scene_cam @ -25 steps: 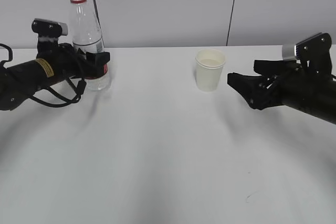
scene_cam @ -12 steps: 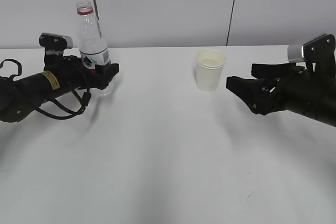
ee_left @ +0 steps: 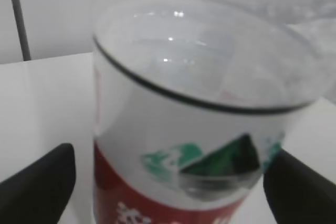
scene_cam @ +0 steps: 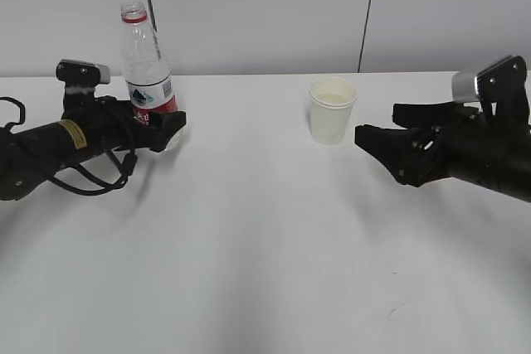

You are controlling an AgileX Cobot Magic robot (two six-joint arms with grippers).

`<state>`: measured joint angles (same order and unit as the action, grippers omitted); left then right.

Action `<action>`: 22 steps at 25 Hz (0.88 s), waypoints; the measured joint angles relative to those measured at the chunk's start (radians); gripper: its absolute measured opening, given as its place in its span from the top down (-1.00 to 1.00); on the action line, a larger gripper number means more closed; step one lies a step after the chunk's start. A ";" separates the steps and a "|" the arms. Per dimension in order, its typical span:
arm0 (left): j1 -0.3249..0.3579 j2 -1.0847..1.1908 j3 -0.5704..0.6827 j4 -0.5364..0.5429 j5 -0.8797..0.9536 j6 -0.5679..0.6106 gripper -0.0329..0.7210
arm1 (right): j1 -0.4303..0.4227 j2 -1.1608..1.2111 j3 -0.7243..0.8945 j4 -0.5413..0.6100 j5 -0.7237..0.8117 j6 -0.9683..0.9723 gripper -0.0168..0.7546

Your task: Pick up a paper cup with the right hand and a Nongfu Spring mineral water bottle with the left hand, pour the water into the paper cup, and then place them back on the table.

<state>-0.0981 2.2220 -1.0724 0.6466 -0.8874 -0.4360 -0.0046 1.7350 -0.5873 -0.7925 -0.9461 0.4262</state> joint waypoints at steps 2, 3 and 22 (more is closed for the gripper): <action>0.006 -0.017 0.031 -0.001 0.001 0.000 -0.81 | 0.000 0.000 0.000 -0.007 0.000 0.000 -0.59; 0.008 -0.026 0.047 -0.005 0.001 0.000 -0.81 | 0.000 0.000 0.000 -0.010 0.000 0.000 -0.59; -0.022 -0.544 0.280 -0.043 0.322 0.000 -0.67 | 0.094 -0.025 -0.143 0.067 0.528 0.043 -0.58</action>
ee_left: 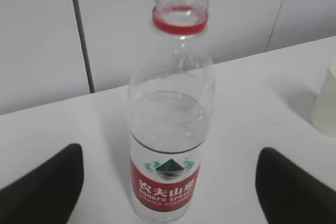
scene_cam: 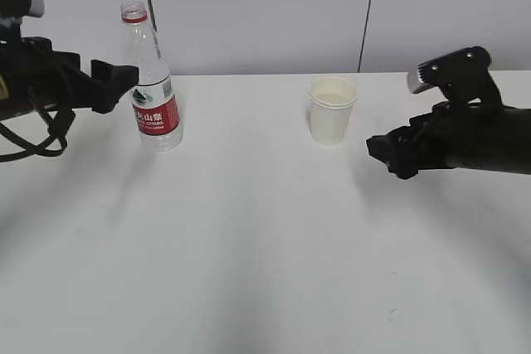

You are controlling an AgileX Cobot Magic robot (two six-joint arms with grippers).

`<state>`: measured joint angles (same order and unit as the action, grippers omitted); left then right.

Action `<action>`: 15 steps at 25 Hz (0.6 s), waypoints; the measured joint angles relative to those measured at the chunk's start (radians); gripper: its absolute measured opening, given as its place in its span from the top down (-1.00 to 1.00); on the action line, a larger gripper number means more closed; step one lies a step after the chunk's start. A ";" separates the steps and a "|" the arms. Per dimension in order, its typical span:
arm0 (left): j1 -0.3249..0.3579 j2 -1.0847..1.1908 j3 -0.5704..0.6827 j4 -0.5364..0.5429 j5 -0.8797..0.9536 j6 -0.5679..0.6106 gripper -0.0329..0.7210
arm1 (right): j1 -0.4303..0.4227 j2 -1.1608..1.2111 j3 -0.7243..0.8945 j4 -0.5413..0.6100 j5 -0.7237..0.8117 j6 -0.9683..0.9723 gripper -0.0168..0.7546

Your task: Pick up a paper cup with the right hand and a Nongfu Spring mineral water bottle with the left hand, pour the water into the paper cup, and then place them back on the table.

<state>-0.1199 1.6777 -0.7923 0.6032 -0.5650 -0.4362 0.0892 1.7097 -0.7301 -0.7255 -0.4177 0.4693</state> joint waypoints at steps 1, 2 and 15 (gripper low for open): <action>-0.013 -0.024 0.000 0.000 0.032 0.000 -0.67 | 0.022 0.000 -0.026 0.002 0.095 0.009 -0.58; -0.026 -0.049 0.000 0.000 0.064 0.000 -0.67 | 0.049 0.000 -0.058 0.004 0.197 0.011 -0.58; -0.242 -0.319 0.008 -0.107 0.668 0.000 -0.66 | 0.215 0.000 -0.356 0.444 1.190 -0.360 -0.58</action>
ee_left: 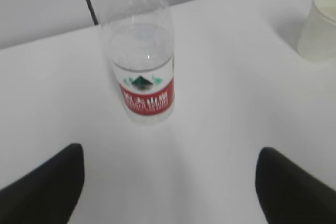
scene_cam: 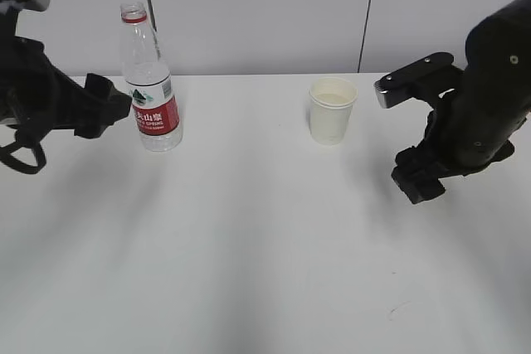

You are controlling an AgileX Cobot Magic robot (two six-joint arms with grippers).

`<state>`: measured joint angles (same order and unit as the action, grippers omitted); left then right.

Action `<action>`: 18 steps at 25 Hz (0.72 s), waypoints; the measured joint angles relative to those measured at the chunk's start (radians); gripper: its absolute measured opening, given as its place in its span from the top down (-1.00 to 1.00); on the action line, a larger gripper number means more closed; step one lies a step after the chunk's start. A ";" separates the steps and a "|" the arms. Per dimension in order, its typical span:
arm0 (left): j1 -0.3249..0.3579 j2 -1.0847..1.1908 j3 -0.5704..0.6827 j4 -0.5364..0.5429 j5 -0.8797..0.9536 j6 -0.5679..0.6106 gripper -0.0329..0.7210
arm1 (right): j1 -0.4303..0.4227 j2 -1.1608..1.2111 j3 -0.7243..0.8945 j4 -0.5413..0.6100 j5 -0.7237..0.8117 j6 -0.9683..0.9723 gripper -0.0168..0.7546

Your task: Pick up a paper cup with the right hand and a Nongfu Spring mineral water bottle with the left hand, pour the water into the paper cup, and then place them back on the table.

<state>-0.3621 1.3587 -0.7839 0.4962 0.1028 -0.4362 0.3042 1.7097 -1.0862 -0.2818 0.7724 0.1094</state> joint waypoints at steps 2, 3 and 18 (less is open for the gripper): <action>-0.048 -0.064 0.000 -0.041 0.134 0.000 -0.66 | 0.000 0.000 -0.033 0.054 0.079 -0.057 -0.58; -0.074 -0.101 0.000 -0.066 0.203 0.000 -0.66 | 0.000 0.000 -0.046 0.086 0.120 -0.097 -0.58; -0.208 -0.520 0.000 -0.400 0.966 0.255 -0.61 | 0.000 -0.379 -0.023 0.432 0.267 -0.388 -0.58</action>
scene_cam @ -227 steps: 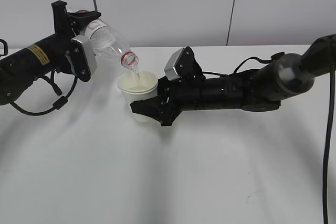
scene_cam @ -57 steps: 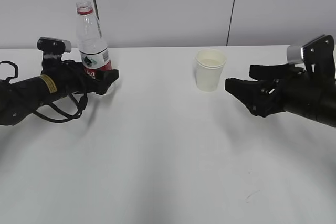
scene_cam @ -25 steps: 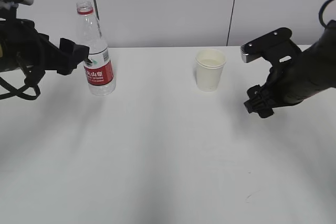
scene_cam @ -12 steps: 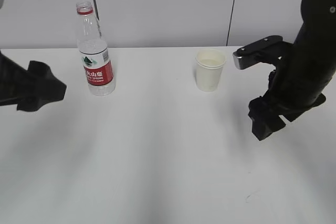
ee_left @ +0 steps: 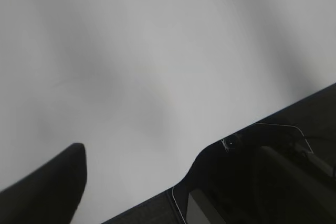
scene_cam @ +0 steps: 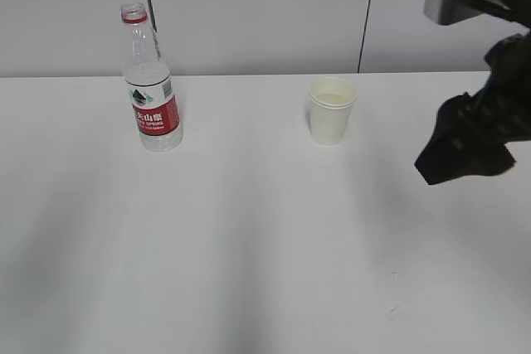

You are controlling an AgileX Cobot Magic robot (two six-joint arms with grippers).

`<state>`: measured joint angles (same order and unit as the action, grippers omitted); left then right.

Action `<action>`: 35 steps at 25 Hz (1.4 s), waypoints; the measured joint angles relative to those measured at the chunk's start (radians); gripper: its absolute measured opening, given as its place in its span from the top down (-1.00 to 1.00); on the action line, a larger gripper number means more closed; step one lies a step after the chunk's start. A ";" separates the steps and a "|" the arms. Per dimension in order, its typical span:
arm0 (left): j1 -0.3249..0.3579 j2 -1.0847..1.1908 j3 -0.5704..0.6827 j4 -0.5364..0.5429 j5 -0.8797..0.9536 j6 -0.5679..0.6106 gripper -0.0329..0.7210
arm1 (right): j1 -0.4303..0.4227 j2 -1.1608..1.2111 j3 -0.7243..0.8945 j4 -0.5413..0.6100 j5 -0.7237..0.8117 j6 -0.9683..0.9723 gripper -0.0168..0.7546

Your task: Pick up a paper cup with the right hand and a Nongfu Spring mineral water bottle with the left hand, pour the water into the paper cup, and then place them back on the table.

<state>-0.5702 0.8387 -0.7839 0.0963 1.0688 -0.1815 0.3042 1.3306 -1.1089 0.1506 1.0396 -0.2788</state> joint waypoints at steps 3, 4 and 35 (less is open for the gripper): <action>0.000 -0.098 0.001 0.004 0.050 0.040 -0.61 | 0.000 -0.136 0.092 0.036 -0.004 -0.019 -0.58; 0.000 -0.128 0.002 0.005 0.060 0.046 -0.61 | 0.000 -0.179 0.132 0.043 -0.012 -0.021 -0.58; 0.000 -0.582 0.238 0.002 0.004 0.060 -0.55 | 0.005 -1.212 0.691 -0.131 0.021 0.224 -0.56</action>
<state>-0.5702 0.2566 -0.5456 0.0981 1.0733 -0.1212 0.3089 0.1183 -0.4182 0.0191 1.0603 -0.0552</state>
